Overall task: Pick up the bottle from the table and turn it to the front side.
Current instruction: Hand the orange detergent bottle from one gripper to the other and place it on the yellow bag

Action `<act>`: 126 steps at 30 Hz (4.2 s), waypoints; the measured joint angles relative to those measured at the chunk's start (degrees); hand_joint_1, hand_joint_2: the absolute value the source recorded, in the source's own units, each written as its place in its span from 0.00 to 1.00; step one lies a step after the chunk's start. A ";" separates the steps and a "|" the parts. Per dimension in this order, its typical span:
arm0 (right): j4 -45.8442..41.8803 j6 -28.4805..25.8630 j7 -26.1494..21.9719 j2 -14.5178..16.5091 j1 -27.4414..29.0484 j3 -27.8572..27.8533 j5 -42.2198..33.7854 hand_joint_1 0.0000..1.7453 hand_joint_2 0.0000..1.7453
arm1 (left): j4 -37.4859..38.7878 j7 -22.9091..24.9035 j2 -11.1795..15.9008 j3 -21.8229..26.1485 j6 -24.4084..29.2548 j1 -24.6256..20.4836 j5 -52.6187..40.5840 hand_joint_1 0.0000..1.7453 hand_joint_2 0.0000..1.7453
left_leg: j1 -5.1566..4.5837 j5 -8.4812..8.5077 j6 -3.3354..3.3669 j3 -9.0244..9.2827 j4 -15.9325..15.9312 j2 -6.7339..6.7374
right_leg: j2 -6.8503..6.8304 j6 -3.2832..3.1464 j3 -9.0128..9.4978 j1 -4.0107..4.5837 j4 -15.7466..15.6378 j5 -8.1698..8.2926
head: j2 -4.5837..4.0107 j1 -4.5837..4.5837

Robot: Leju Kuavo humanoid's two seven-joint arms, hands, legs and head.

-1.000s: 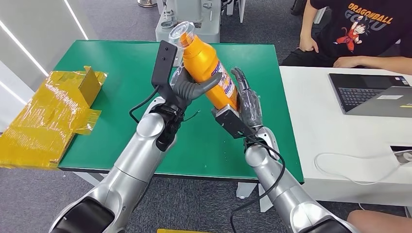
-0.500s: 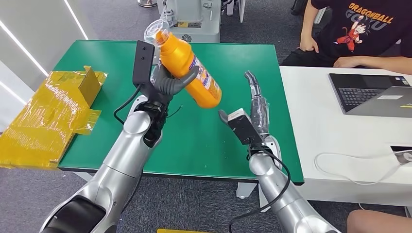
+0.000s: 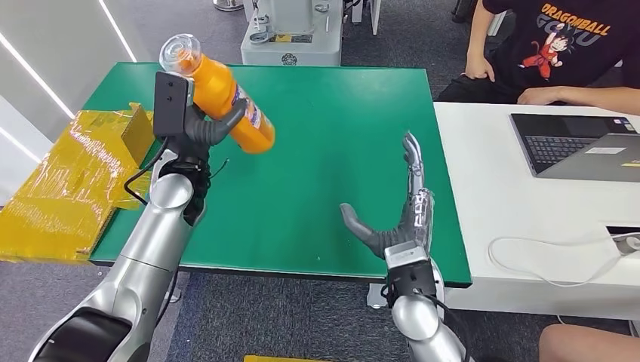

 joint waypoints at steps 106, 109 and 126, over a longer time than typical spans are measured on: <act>-17.12 5.62 -0.10 -4.46 14.10 1.74 0.06 0.00 1.00 | 30.92 6.03 25.90 -0.75 10.66 3.87 -70.81 1.00 1.00 | 0.06 -0.02 -0.10 0.01 -0.03 0.09 | 0.08 -0.16 -0.05 0.05 0.03 -0.10 | 0.00 0.01; -16.91 5.51 -0.19 -4.62 13.88 1.92 -0.21 0.00 1.00 | 30.96 6.45 25.89 -0.50 11.14 4.19 -71.36 0.25 1.00 | 0.06 -0.02 -0.10 0.01 -0.04 0.09 | 0.08 -0.17 -0.06 0.07 0.03 -0.10 | 0.00 0.01; -16.24 5.35 -0.55 -5.19 12.88 2.76 -1.81 0.00 1.00 | 31.07 9.42 25.61 1.23 9.12 4.22 -73.35 0.00 1.00 | 0.07 -0.02 -0.10 0.02 -0.04 0.08 | 0.07 -0.17 -0.05 0.08 0.04 -0.09 | 0.00 0.01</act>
